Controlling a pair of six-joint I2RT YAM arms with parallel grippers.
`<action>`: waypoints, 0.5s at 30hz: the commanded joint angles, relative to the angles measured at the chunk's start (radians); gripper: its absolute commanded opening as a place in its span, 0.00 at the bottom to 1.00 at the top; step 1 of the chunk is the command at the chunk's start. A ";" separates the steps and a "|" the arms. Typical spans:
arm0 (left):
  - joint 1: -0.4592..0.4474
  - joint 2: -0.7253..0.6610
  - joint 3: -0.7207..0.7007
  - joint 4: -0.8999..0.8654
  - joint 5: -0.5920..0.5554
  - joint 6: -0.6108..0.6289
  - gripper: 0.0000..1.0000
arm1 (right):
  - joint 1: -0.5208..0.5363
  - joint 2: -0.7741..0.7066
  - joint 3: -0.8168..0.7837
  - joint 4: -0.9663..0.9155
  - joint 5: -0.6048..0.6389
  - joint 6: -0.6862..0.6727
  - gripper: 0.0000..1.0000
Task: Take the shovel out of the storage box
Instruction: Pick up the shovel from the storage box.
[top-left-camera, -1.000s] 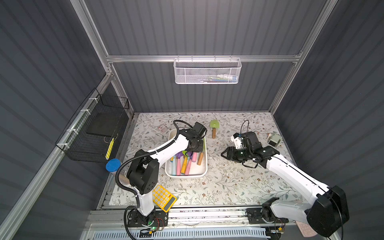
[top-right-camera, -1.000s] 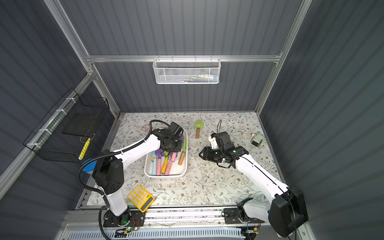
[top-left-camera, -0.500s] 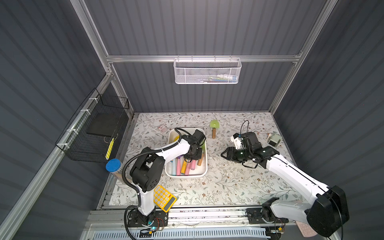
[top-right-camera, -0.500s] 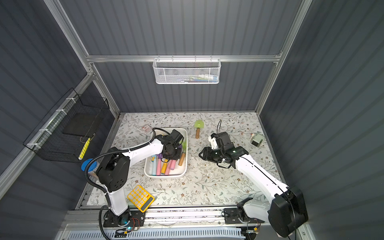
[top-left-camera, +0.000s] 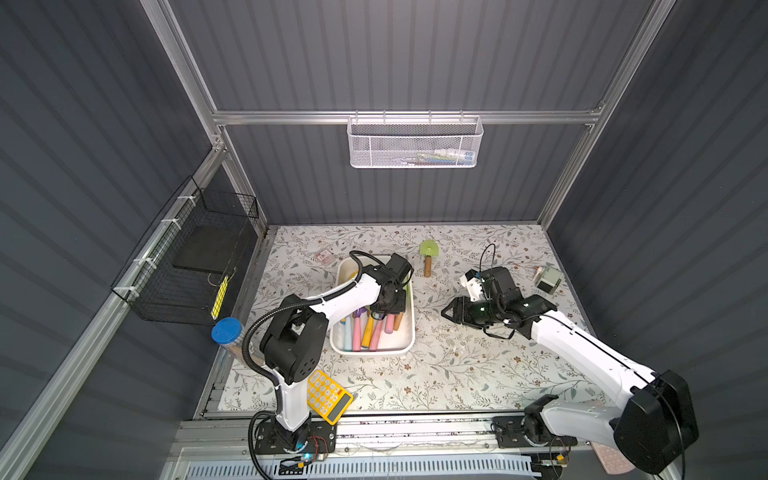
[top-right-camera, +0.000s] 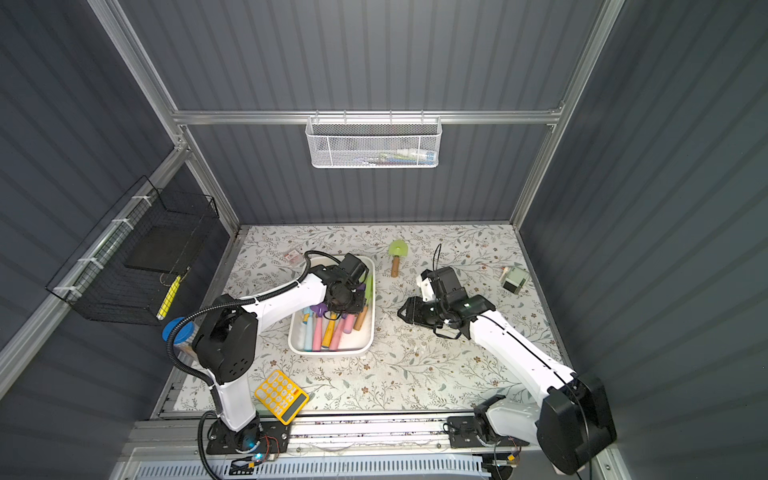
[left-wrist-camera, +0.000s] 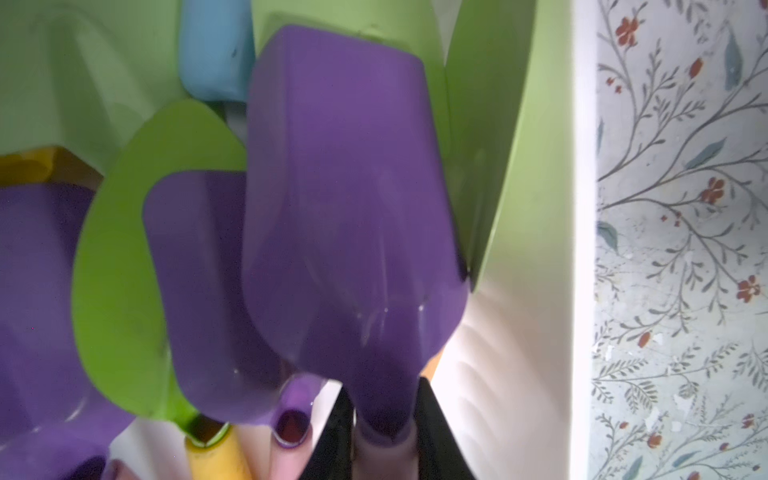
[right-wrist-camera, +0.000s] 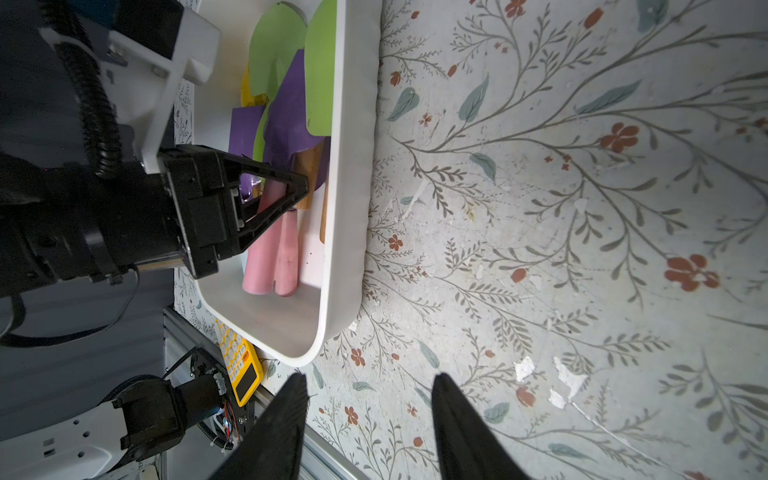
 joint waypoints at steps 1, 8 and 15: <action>-0.004 0.008 0.030 -0.003 0.032 0.008 0.12 | 0.005 -0.003 -0.006 0.005 0.002 0.006 0.52; -0.004 0.024 0.024 -0.001 0.043 0.011 0.10 | 0.007 0.001 -0.001 0.005 0.001 0.004 0.52; -0.004 -0.007 0.031 -0.002 0.016 0.007 0.00 | 0.009 -0.008 -0.003 0.018 -0.033 0.007 0.52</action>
